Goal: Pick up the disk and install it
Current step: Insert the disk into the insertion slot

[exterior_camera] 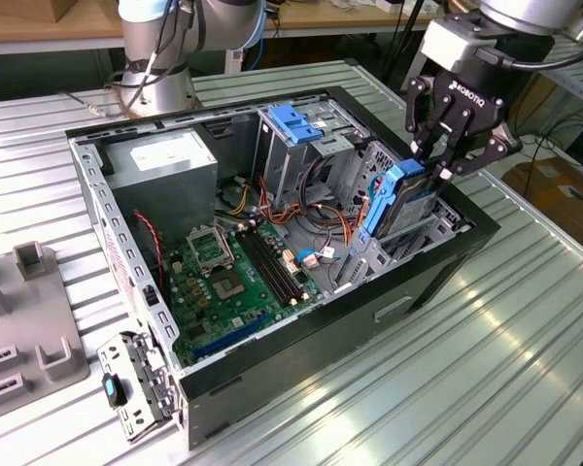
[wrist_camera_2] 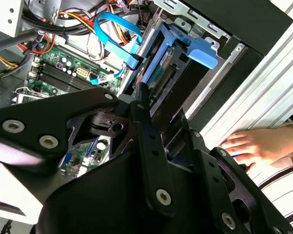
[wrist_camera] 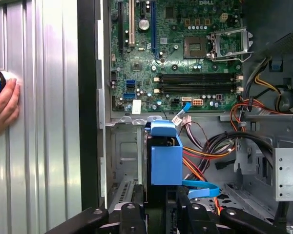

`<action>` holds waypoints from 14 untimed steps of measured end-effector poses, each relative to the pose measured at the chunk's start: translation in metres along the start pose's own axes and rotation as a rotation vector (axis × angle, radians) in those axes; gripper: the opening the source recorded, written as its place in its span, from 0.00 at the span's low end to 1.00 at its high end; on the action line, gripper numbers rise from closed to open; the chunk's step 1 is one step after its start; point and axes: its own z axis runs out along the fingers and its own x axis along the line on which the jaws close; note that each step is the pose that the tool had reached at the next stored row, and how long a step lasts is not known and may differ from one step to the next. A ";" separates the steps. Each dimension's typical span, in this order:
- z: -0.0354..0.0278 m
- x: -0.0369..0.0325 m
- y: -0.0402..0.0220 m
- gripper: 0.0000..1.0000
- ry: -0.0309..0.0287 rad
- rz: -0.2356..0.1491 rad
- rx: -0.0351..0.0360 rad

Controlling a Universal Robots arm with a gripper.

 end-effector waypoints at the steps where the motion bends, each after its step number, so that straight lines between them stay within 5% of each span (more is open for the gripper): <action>1: 0.0029 -0.0001 0.0000 0.35 0.0021 0.000 0.0000; 14: 0.0188 -0.0007 -0.0002 0.35 0.0039 0.000 0.0001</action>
